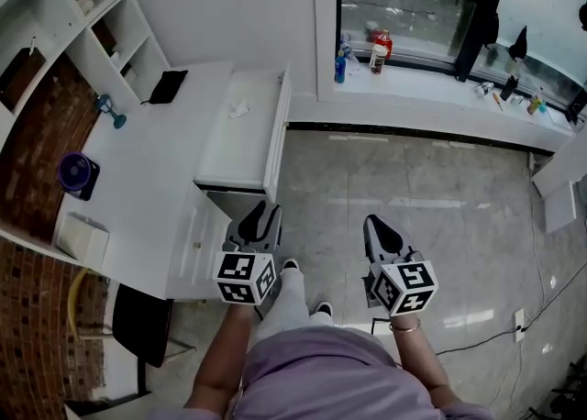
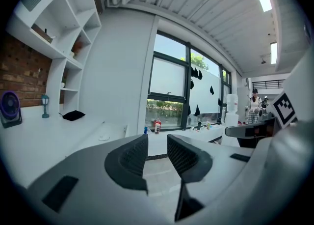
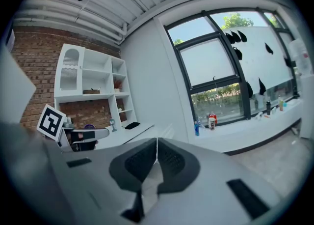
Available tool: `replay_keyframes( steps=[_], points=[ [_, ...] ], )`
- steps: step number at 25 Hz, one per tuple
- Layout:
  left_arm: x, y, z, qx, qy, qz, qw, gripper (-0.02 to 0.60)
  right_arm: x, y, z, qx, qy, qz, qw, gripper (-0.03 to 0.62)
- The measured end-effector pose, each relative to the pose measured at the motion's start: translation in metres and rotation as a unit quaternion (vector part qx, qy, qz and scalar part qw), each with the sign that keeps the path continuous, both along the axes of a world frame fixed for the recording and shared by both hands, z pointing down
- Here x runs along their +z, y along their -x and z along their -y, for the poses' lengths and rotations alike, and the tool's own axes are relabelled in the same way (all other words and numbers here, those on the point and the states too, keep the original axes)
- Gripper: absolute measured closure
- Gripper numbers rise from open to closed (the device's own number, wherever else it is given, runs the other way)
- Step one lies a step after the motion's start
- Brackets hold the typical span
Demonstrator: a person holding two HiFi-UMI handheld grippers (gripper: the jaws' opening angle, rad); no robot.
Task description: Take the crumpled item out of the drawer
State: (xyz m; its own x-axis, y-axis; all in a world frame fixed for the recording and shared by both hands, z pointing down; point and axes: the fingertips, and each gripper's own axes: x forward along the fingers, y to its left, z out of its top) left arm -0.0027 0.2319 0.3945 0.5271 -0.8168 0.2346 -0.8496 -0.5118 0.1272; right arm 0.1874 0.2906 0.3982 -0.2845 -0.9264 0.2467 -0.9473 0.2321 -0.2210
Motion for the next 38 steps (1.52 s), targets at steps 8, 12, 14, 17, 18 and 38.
replay_keyframes(
  steps=[8,12,14,17,18,38],
  points=[
    [0.008,0.032,0.064,-0.025,0.001,0.004,0.9997,0.403,0.011,0.020,0.062,-0.010,0.006,0.008,1.000,0.591],
    [0.011,0.050,0.117,-0.036,0.001,0.006,0.9993,0.393,0.013,0.034,0.113,-0.018,0.007,0.006,1.000,0.591],
    [0.015,0.058,0.144,-0.040,0.003,0.010,0.9991,0.387,0.015,0.042,0.140,-0.019,0.011,0.006,1.000,0.591],
    [0.019,0.074,0.186,-0.048,0.008,0.014,0.9987,0.383,0.016,0.056,0.180,-0.022,0.015,0.009,1.000,0.591],
    [0.021,0.079,0.199,-0.050,0.011,0.015,0.9986,0.383,0.017,0.061,0.193,-0.023,0.016,0.009,1.000,0.591],
    [0.064,0.130,0.359,-0.089,0.054,0.021,0.9944,0.370,0.043,0.109,0.341,-0.041,0.059,0.002,0.997,0.591]
  ],
)
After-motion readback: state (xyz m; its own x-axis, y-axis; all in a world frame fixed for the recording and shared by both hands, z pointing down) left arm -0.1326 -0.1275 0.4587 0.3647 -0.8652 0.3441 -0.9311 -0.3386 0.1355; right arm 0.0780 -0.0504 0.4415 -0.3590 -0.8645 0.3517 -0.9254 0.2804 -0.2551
